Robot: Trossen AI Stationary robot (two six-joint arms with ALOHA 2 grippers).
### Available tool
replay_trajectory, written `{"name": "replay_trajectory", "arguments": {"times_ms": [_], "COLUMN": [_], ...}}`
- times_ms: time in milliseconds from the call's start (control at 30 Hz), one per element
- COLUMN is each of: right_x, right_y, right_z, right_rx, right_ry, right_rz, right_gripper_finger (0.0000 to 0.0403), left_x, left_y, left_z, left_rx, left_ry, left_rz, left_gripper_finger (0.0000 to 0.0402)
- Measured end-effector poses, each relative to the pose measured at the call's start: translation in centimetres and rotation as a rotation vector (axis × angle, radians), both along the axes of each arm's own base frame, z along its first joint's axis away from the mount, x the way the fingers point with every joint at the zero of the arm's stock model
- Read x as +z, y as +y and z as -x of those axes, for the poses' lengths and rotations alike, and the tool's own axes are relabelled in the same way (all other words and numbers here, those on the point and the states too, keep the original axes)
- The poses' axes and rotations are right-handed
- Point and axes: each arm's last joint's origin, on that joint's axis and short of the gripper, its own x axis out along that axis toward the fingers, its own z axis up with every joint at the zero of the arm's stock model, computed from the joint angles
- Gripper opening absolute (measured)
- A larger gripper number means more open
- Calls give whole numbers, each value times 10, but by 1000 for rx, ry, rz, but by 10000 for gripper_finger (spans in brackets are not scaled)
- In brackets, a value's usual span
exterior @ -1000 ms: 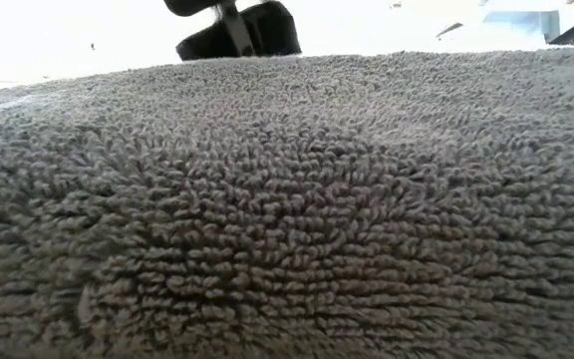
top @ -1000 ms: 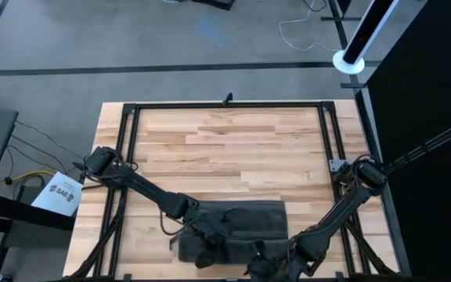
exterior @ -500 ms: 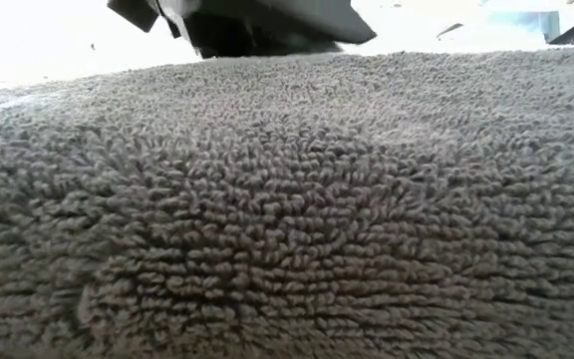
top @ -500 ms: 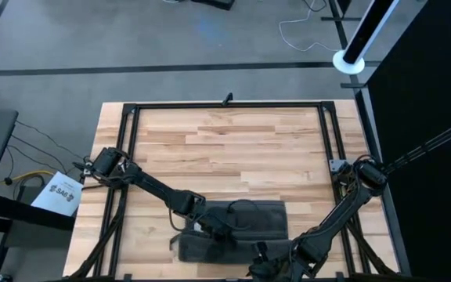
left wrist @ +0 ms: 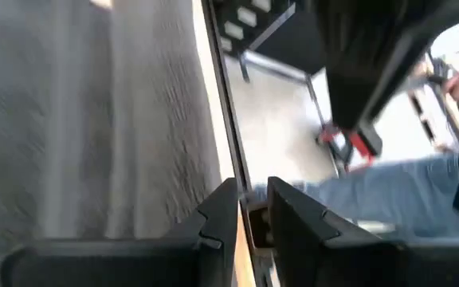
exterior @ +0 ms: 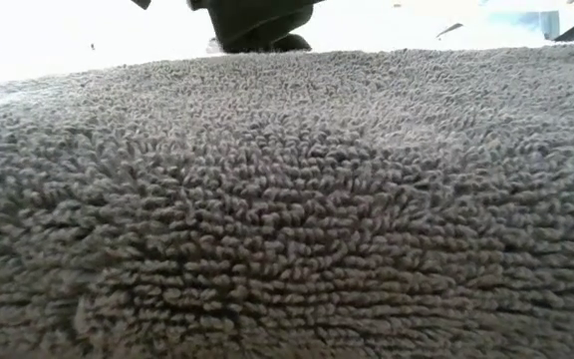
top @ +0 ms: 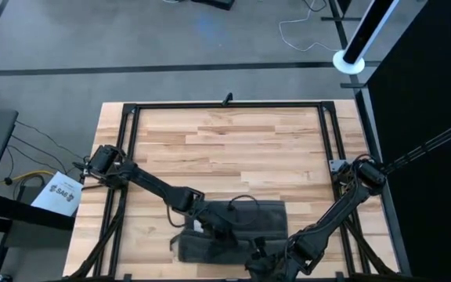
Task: Roll towel
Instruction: Roll the gray towel
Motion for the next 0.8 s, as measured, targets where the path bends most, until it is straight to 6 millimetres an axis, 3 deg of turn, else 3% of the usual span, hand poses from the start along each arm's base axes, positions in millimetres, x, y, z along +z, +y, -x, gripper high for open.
{"name": "replay_trajectory", "arguments": {"times_ms": [333, 800], "right_x": [0, 1], "right_y": [1, 0], "right_z": [1, -1], "right_rx": [4, -3], "right_ry": [1, -6], "right_rz": [-2, -12], "right_gripper_finger": [123, 123], "left_x": [-9, -34], "left_y": [-10, 10], "left_z": [5, -9], "left_rx": [-47, 18], "left_ry": [2, 58], "left_rz": [-32, -73], "left_gripper_finger": [56, 56]}}
